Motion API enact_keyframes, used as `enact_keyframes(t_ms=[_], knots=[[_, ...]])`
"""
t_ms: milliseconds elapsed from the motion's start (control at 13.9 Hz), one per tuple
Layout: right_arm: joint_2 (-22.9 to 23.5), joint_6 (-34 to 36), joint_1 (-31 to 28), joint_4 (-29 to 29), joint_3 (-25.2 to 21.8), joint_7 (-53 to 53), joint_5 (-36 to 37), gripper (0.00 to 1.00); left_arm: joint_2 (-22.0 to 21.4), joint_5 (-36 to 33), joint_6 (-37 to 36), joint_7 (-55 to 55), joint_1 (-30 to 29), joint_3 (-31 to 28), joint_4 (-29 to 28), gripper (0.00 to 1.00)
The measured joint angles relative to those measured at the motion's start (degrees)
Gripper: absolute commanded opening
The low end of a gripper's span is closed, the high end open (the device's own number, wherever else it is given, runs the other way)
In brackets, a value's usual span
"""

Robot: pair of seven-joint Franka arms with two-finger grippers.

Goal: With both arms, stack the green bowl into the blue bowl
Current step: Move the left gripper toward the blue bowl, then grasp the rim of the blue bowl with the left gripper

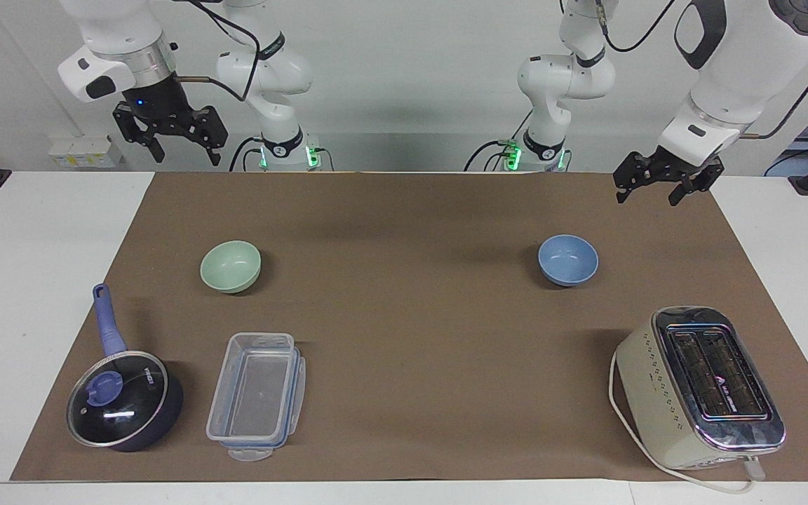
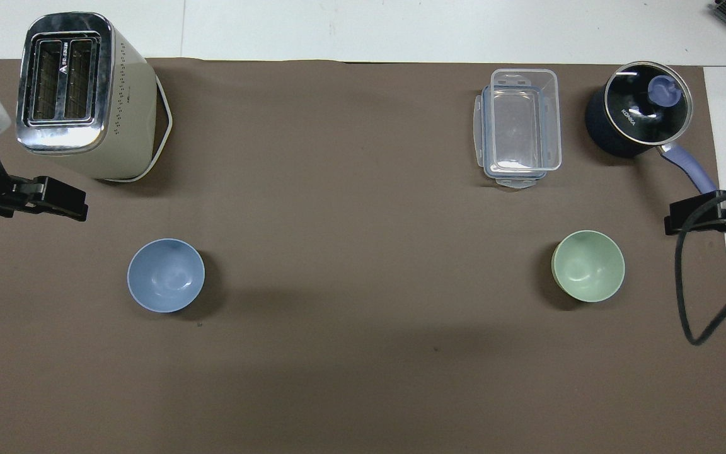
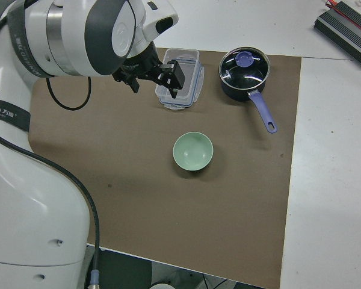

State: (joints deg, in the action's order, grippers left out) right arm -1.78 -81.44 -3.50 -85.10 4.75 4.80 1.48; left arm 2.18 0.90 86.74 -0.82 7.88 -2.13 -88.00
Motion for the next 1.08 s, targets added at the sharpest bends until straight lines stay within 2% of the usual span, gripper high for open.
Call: enact_keyframes(t_ms=[431, 1078], knots=[[0.0, 0.0, 0.0, 0.0, 0.0, 0.0, 0.0, 1.0, -0.5, 0.6, 1.8, 0.0, 0.0, -0.2, -1.2, 1.0], [0.0, 0.0, 0.0, -0.2, 0.0, 0.0, 0.0, 1.0, -5.9, 0.7, 19.5, -1.8, -0.1, -0.4, -23.0, 1.0]])
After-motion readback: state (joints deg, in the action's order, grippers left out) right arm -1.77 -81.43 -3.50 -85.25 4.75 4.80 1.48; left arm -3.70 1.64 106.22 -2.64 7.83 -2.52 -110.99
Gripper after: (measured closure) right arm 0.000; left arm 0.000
